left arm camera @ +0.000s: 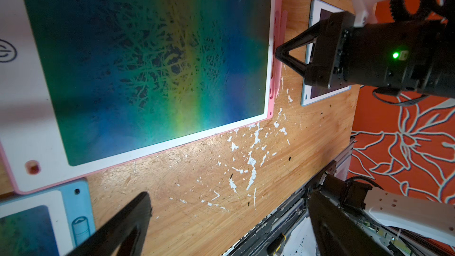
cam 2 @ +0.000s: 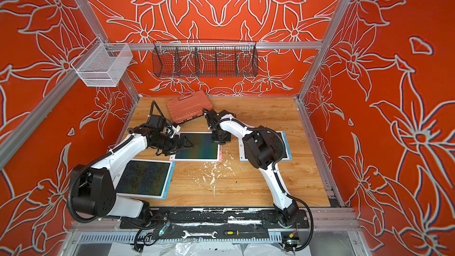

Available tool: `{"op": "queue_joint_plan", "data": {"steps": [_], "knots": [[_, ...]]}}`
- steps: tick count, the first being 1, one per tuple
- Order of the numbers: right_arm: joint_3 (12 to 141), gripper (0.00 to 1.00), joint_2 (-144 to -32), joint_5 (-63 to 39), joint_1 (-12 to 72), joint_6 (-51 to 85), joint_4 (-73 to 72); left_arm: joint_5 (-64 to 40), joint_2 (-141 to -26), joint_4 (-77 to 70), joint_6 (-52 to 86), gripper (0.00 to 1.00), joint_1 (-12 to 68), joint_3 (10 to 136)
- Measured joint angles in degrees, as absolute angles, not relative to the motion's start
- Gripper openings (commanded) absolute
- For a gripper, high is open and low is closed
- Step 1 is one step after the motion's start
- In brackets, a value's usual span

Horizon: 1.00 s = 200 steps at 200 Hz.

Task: Place the stylus back onto the writing tablet
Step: Place the stylus on the writing tablet.

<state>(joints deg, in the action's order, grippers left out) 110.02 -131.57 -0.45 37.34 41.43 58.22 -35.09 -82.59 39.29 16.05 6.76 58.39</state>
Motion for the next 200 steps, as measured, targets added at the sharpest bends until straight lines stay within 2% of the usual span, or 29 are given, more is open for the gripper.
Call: {"op": "queue_joint_plan", "data": {"steps": [200], "knots": [[109.82, 0.0, -131.79, -0.43, 38.0, 41.47, 58.28, -35.05, -82.59, 39.29, 16.05, 0.97, 6.87, 58.39]]}}
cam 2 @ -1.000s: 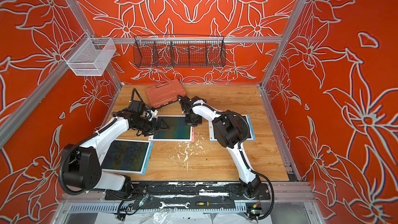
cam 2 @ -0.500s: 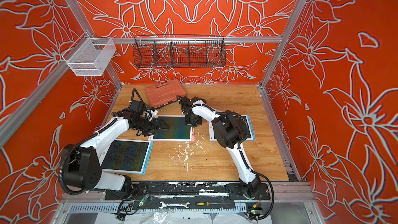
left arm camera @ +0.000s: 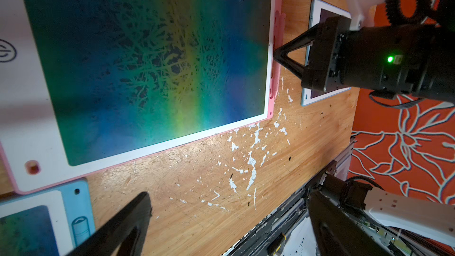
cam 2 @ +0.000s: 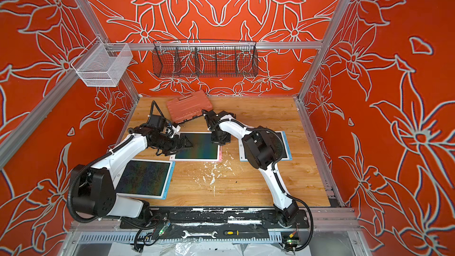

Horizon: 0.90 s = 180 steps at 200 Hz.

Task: Place the stylus back onto the writing tablet
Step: Place the stylus on the writing tablet.

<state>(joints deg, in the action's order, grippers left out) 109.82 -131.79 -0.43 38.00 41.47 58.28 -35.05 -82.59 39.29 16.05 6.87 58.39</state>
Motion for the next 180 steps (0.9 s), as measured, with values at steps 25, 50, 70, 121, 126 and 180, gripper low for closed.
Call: {"op": "queue_joint_plan", "data": {"steps": [25, 50, 70, 121, 126, 180], "knots": [[110.21, 0.02, -132.0, -0.43, 38.0, 41.47, 58.63, -35.03, -82.59, 39.29, 16.03, 0.97, 6.92, 58.39], [110.96, 0.04, -132.44, -0.43, 38.0, 41.47, 59.31, -35.03, -82.59, 39.29, 16.03, 0.97, 7.05, 58.39], [111.39, 0.05, -132.66, -0.43, 38.0, 41.47, 59.66, -35.0, -82.59, 39.29, 16.03, 0.97, 7.11, 58.37], [111.72, 0.1, -132.86, -0.43, 38.0, 41.45, 59.94, -35.0, -82.59, 39.29, 16.03, 0.97, 7.11, 58.39], [111.74, 0.1, -132.88, -0.45, 38.0, 41.45, 59.94, -35.0, -82.59, 39.29, 16.03, 0.97, 7.14, 58.39], [111.83, 0.14, -133.45, -0.43, 38.0, 41.45, 59.83, -34.96, -82.59, 39.29, 16.03, 0.97, 7.14, 58.39]]}}
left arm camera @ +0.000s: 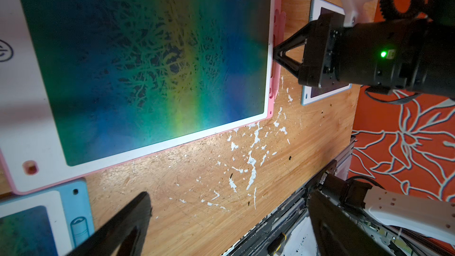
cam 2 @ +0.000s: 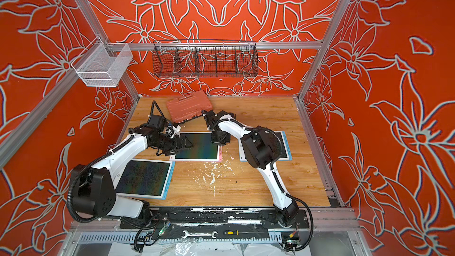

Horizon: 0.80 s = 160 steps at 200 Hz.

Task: Place the stylus back onto the writing tablet
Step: Place the stylus on the writing tablet.

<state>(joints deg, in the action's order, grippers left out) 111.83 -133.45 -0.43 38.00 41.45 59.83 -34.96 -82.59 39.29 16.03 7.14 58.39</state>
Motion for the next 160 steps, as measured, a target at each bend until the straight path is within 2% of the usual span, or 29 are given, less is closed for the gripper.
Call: {"op": "queue_joint_plan", "data": {"steps": [160], "knots": [[113.12, 0.15, -133.45, -0.38, 38.72, 41.47, 61.45, -34.76, -83.77, 39.31, 16.03, 0.97, 7.14, 58.39]]}}
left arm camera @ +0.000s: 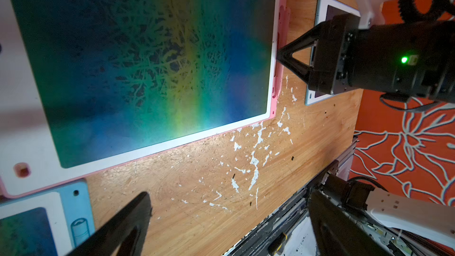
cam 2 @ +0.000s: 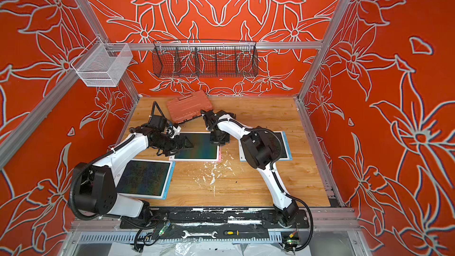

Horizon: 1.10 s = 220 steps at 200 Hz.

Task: Place the stylus back onto the writing tablet
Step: Place the stylus on the writing tablet.

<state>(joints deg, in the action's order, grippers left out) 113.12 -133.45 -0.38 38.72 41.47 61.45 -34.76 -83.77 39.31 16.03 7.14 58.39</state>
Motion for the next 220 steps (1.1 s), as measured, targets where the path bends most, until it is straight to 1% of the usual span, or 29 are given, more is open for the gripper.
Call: {"op": "queue_joint_plan", "data": {"steps": [115, 178, 220], "knots": [[113.75, 0.16, -133.45, -0.23, 39.24, 41.45, 61.63, -34.76, -83.79, 39.33, 16.01, 0.97, 7.14, 58.37], [113.8, 0.14, -133.45, -0.19, 39.64, 41.47, 61.65, -34.72, -83.79, 39.33, 16.01, 0.97, 7.14, 58.39], [113.8, 0.16, -133.45, 0.21, 39.64, 41.8, 61.71, -34.63, -83.79, 39.33, 16.01, 0.97, 7.14, 58.39]]}}
